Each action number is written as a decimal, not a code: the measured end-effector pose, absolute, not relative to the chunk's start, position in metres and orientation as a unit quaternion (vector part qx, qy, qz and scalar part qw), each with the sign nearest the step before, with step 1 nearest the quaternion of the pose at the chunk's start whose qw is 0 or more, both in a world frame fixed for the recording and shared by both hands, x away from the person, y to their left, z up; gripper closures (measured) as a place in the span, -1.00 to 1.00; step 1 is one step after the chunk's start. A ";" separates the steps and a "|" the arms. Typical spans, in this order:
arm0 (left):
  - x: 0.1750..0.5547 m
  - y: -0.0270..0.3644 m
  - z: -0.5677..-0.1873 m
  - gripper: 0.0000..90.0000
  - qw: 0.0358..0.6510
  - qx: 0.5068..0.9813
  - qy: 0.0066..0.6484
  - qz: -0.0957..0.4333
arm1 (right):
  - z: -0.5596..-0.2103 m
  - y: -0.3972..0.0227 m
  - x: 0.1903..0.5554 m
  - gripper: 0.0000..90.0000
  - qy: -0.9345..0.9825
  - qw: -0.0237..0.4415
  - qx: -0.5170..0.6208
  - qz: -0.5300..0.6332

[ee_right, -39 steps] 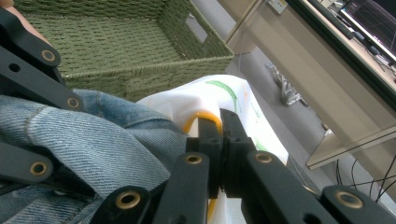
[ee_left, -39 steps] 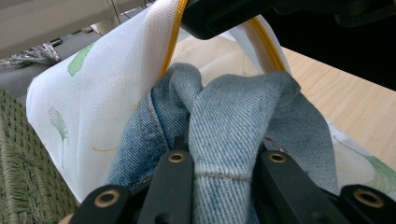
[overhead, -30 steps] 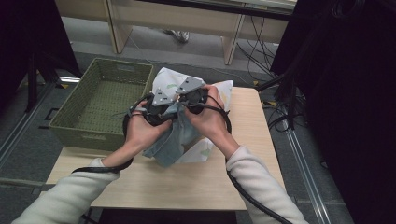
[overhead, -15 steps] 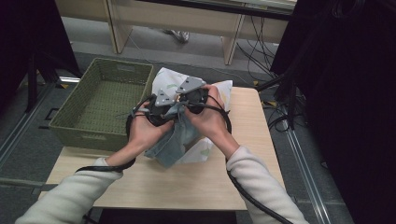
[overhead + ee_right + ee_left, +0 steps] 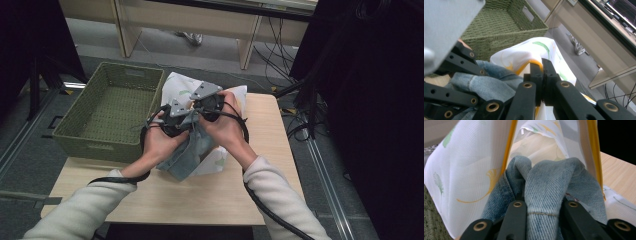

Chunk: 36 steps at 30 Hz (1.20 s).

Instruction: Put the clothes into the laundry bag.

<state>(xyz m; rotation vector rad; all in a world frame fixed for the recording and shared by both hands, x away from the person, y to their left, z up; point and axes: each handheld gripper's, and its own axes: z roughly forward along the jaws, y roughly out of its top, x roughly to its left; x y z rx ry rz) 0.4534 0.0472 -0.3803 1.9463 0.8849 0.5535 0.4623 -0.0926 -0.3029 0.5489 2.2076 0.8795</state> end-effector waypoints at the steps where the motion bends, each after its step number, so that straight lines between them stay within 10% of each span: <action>1: 0.454 0.046 -0.382 0.74 0.450 0.787 0.358 0.224 | -0.303 -0.093 0.462 1.00 0.850 0.343 0.212 0.339; 36: 0.467 0.031 -0.429 0.67 0.430 0.808 0.339 0.217 | -0.305 -0.099 0.466 1.00 0.847 0.339 0.226 0.341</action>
